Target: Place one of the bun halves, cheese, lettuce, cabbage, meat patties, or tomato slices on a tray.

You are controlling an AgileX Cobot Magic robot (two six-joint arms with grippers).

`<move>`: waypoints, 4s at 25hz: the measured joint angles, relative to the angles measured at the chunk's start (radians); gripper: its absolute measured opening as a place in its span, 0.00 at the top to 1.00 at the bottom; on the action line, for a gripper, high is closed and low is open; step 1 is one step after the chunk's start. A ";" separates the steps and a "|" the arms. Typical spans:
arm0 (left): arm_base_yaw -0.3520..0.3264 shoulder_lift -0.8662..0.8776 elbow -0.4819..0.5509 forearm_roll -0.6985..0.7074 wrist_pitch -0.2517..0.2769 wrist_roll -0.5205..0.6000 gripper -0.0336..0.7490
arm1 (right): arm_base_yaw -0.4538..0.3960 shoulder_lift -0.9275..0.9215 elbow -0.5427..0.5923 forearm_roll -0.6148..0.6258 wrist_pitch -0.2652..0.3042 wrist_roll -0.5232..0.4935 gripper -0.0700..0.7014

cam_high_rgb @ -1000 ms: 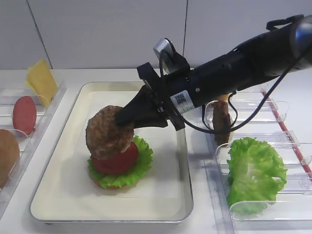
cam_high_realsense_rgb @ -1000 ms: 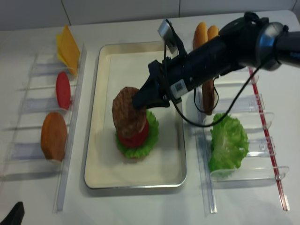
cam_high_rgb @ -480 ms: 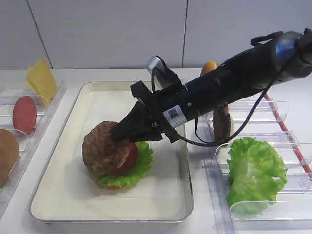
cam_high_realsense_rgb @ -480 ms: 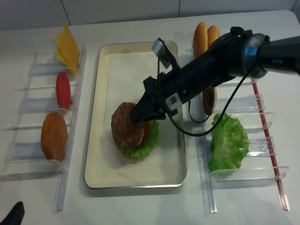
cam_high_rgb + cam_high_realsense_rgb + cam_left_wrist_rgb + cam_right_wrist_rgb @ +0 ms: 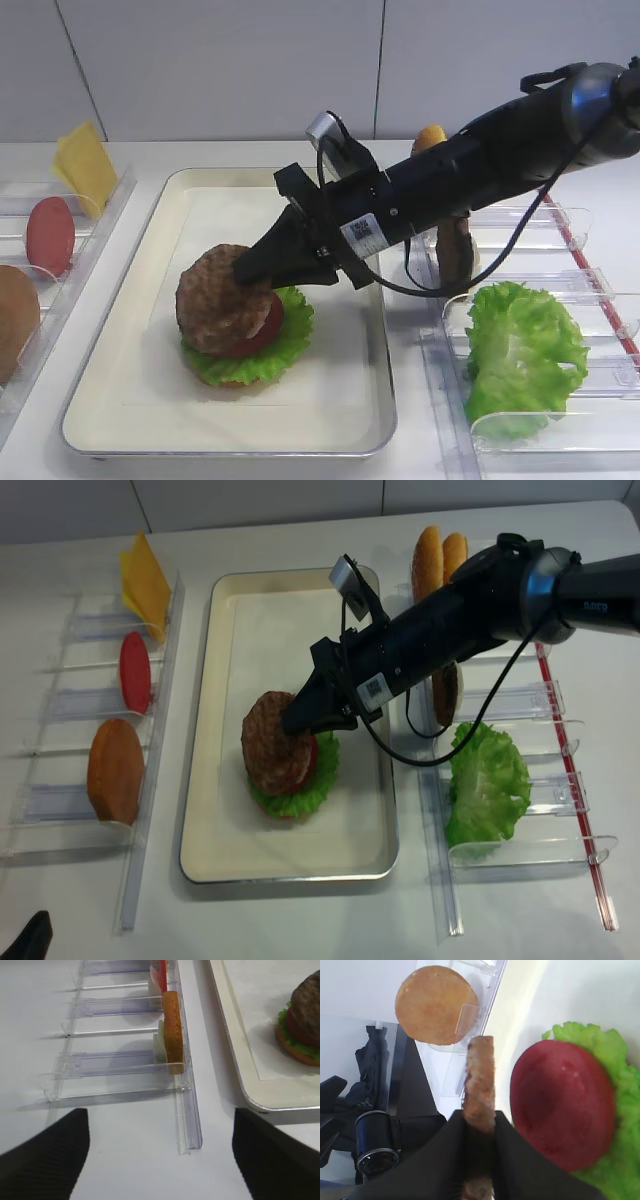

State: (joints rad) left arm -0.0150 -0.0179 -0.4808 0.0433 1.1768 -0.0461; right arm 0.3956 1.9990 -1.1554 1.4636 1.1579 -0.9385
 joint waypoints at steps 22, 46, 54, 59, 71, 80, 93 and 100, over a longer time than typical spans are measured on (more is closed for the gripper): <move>0.000 0.000 0.000 0.000 0.000 0.000 0.26 | 0.000 0.039 0.000 -0.007 0.000 -0.005 0.73; 0.000 0.000 0.000 0.000 0.000 0.000 0.26 | -0.027 0.039 -0.003 -0.036 0.000 -0.055 0.38; 0.000 0.000 0.000 0.000 0.000 0.000 0.26 | -0.027 0.039 -0.048 -0.152 0.004 -0.028 0.38; 0.000 0.000 0.000 0.000 0.000 0.000 0.26 | -0.027 0.039 -0.127 -0.262 0.010 0.046 0.38; 0.000 0.000 0.000 0.000 0.000 0.000 0.26 | -0.027 0.039 -0.337 -0.512 0.030 0.264 0.38; 0.000 0.000 0.000 0.000 0.000 0.000 0.26 | -0.027 -0.088 -0.458 -0.839 0.052 0.428 0.38; 0.000 0.000 0.000 0.000 0.000 0.000 0.26 | -0.029 -0.374 -0.430 -1.400 0.079 0.712 0.38; 0.000 0.000 0.000 0.000 0.000 0.000 0.26 | -0.029 -0.611 -0.231 -1.414 0.086 0.743 0.38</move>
State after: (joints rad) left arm -0.0150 -0.0179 -0.4808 0.0433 1.1768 -0.0461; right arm 0.3663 1.3880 -1.3864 0.0495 1.2436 -0.1956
